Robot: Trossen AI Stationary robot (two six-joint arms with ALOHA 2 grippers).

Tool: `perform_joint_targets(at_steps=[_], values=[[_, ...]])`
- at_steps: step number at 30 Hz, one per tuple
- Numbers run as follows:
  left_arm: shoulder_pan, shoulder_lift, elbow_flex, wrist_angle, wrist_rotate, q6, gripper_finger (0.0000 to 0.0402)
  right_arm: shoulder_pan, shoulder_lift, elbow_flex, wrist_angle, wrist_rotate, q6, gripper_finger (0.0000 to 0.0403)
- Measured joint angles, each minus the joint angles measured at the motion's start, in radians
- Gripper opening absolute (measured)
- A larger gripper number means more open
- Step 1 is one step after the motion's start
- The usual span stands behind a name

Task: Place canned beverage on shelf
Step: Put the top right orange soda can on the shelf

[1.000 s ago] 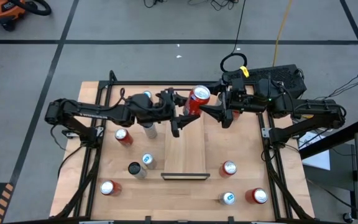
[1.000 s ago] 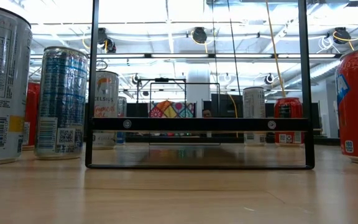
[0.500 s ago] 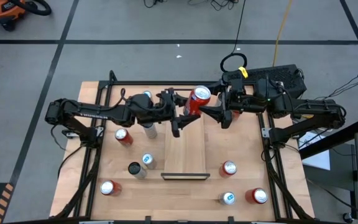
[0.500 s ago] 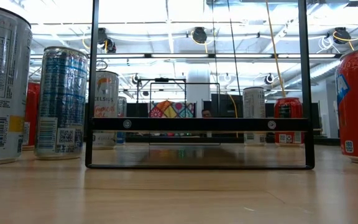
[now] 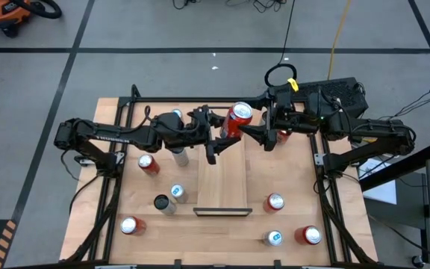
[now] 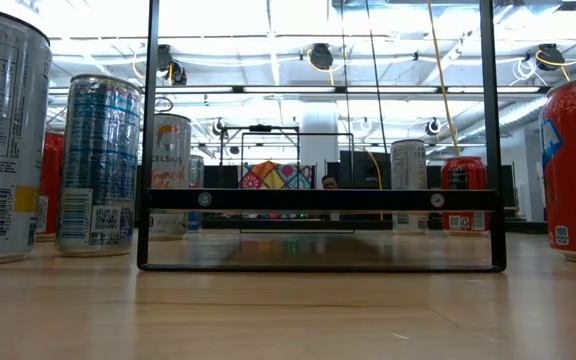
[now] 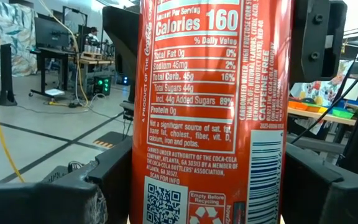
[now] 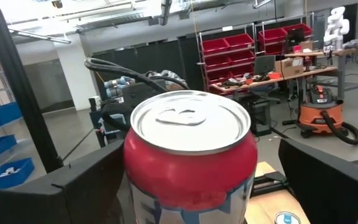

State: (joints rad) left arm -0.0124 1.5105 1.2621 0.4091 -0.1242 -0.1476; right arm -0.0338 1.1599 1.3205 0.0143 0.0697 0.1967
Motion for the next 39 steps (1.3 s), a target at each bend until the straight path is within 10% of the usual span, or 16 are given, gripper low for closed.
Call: perform_joint_targets(at_steps=[18, 30, 39], values=[[0.0, 0.009, -0.001, -0.004, -0.007, 0.006, 0.0288, 0.0, 0.028, 0.0, 0.027, -0.04, 0.0, 0.0389], [0.0, 0.009, -0.001, -0.009, -0.016, 0.007, 0.029, 0.0, 0.026, 0.0, 0.012, -0.043, -0.004, 0.0258], [-0.004, 0.009, -0.001, -0.021, -0.062, 0.033, 0.0337, -0.001, 0.026, 0.0, 0.004, -0.04, -0.03, 0.0276]])
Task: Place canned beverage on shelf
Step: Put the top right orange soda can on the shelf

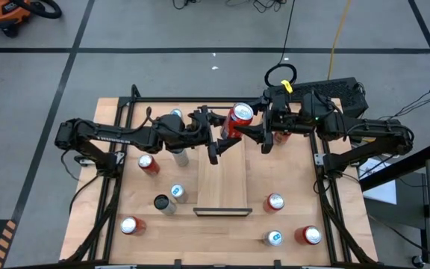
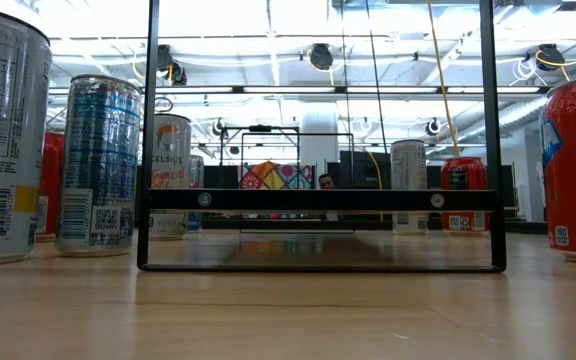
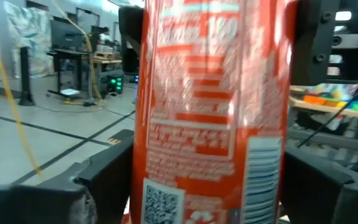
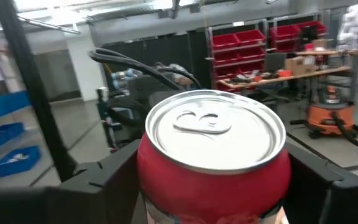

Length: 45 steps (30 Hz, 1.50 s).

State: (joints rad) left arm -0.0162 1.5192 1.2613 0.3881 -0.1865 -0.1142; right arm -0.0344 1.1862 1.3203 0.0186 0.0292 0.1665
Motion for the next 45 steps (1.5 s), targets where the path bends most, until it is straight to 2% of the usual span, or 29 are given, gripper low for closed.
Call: perform_joint_targets(at_steps=[8, 13, 21, 26, 30, 37, 42, 45], values=[[0.0, -0.028, 0.0, -0.042, -0.019, -0.012, 0.0396, 0.0, -0.017, -0.001, -0.009, -0.004, 0.001, 0.0268], [0.002, -0.077, 0.0, -0.074, -0.031, -0.064, 0.0397, 0.0, -0.05, -0.001, -0.07, -0.006, 0.002, 0.027], [-0.005, -0.166, 0.001, -0.283, -0.056, -0.105, 0.0398, 0.001, -0.107, -0.001, -0.249, -0.006, 0.076, 0.0269], [-0.018, -0.199, 0.0, -0.358, -0.056, -0.143, 0.0398, 0.001, -0.108, -0.029, -0.331, -0.004, 0.084, 0.027], [-0.024, -0.214, 0.0, -0.379, -0.055, -0.147, 0.0398, 0.001, -0.108, -0.146, -0.292, 0.028, 0.087, 0.0266], [-0.024, -0.21, 0.0, -0.375, -0.055, -0.169, 0.0398, -0.018, -0.106, -0.388, 0.005, 0.035, 0.094, 0.027], [-0.016, -0.203, 0.0, -0.392, -0.057, -0.169, 0.0398, -0.059, -0.104, -0.461, 0.026, 0.048, 0.042, 0.0265], [-0.015, -0.199, 0.0, -0.408, -0.091, -0.169, 0.0398, -0.093, -0.105, -0.483, 0.041, 0.036, 0.002, 0.0266]])
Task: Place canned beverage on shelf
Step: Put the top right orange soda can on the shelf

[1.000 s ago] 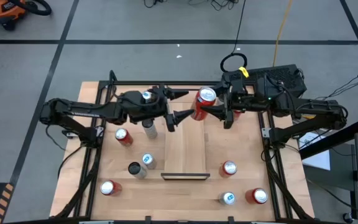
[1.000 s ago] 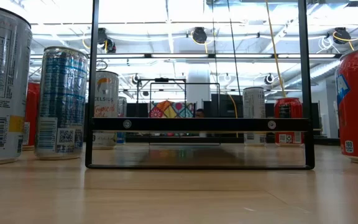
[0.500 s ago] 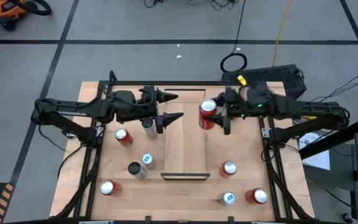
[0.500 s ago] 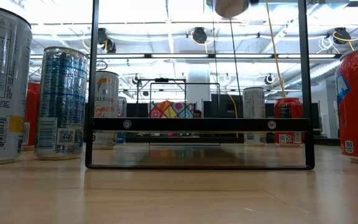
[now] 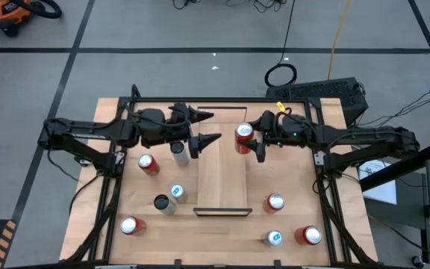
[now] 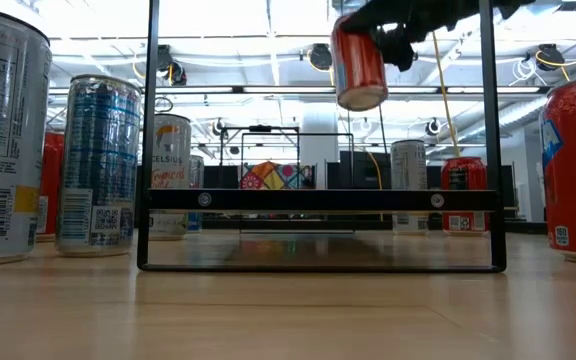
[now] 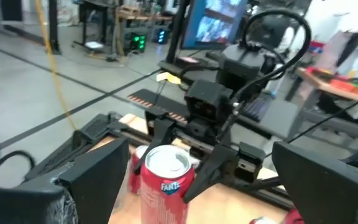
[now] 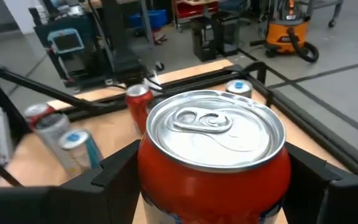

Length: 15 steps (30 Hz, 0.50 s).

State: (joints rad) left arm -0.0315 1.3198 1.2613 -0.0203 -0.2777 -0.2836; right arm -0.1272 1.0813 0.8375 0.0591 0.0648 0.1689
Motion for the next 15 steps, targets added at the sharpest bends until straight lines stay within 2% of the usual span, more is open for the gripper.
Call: perform_joint_targets(at_steps=[6, 11, 15], values=[[-0.001, 0.002, 0.0, -0.031, -0.069, -0.002, 0.0398, -0.09, 0.013, -0.025, 0.01, -0.108, -0.051, 0.0265], [0.001, 0.002, 0.0, -0.037, -0.101, -0.023, 0.0398, -0.167, 0.048, -0.062, 0.096, -0.257, -0.024, 0.0266], [0.001, 0.003, 0.0, -0.055, -0.103, -0.02, 0.0398, -0.2, 0.081, -0.07, 0.124, -0.303, -0.024, 0.0268]])
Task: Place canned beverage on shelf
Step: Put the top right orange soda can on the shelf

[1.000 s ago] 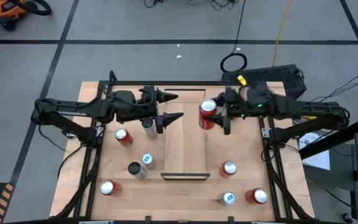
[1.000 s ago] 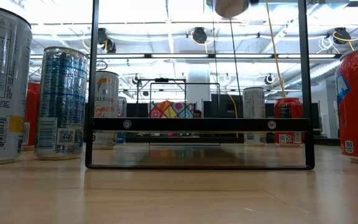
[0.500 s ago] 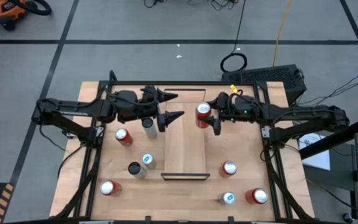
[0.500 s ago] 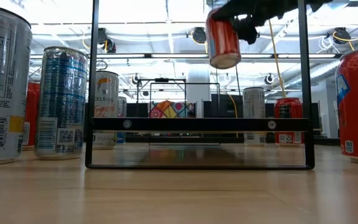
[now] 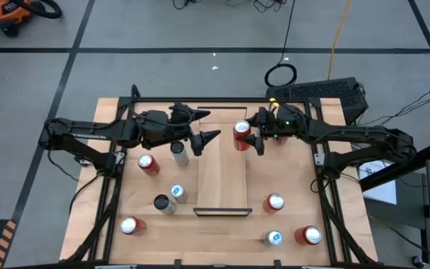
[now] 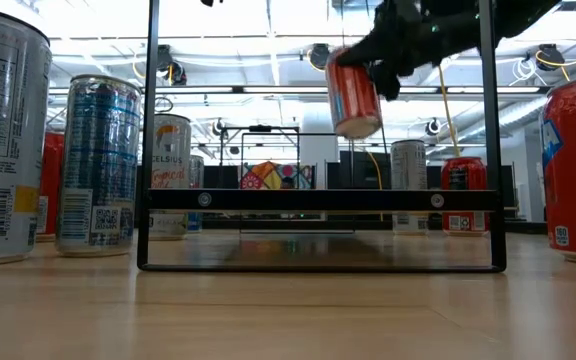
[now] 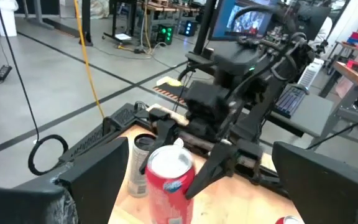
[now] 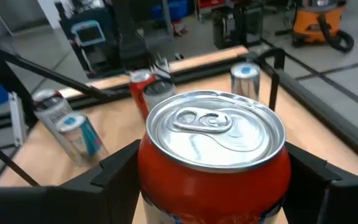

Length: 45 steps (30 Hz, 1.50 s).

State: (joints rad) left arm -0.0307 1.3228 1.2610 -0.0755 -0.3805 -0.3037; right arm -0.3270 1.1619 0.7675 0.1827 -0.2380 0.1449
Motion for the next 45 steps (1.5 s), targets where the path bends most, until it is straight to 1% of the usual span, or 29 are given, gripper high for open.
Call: perform_joint_targets(at_steps=[2, 6, 9, 14, 18, 21, 28, 31, 33, 37, 45], values=[[0.001, 0.0, 0.0, -0.013, 0.0, 0.002, 0.0398, -0.005, 0.013, -0.005, -0.016, 0.001, -0.001, 0.0268], [0.014, -0.001, 0.0, -0.071, 0.0, 0.003, 0.0398, -0.016, 0.045, -0.004, 0.011, -0.001, -0.015, 0.0269], [0.031, -0.001, 0.0, -0.113, 0.01, -0.003, 0.0398, -0.02, 0.093, -0.004, 0.041, 0.004, -0.032, 0.0269], [0.071, -0.001, 0.0, -0.157, 0.125, -0.005, 0.0398, -0.02, 0.165, -0.001, 0.114, 0.032, -0.04, 0.0269], [0.098, -0.001, 0.0, -0.166, 0.165, 0.003, 0.0398, -0.019, 0.206, -0.002, 0.122, 0.03, -0.101, 0.0269], [0.127, -0.001, 0.0, -0.166, 0.21, 0.006, 0.0398, -0.018, 0.218, 0.0, 0.162, 0.044, -0.115, 0.0269], [0.167, -0.001, 0.0, -0.181, 0.292, 0.032, 0.0398, -0.019, 0.228, -0.001, 0.141, 0.059, -0.152, 0.0269], [0.175, -0.001, 0.0, -0.18, 0.302, 0.032, 0.0398, -0.018, 0.239, -0.001, 0.123, 0.061, -0.164, 0.0269], [0.175, -0.001, 0.0, -0.182, 0.308, 0.039, 0.0398, -0.018, 0.254, -0.001, 0.127, 0.082, -0.157, 0.0269], [0.174, -0.001, 0.0, -0.189, 0.321, 0.056, 0.0398, -0.019, 0.285, -0.001, 0.183, 0.1, -0.142, 0.027], [0.174, -0.001, 0.0, -0.247, 0.323, 0.056, 0.0398, -0.019, 0.325, -0.001, 0.21, 0.11, -0.13, 0.027]])
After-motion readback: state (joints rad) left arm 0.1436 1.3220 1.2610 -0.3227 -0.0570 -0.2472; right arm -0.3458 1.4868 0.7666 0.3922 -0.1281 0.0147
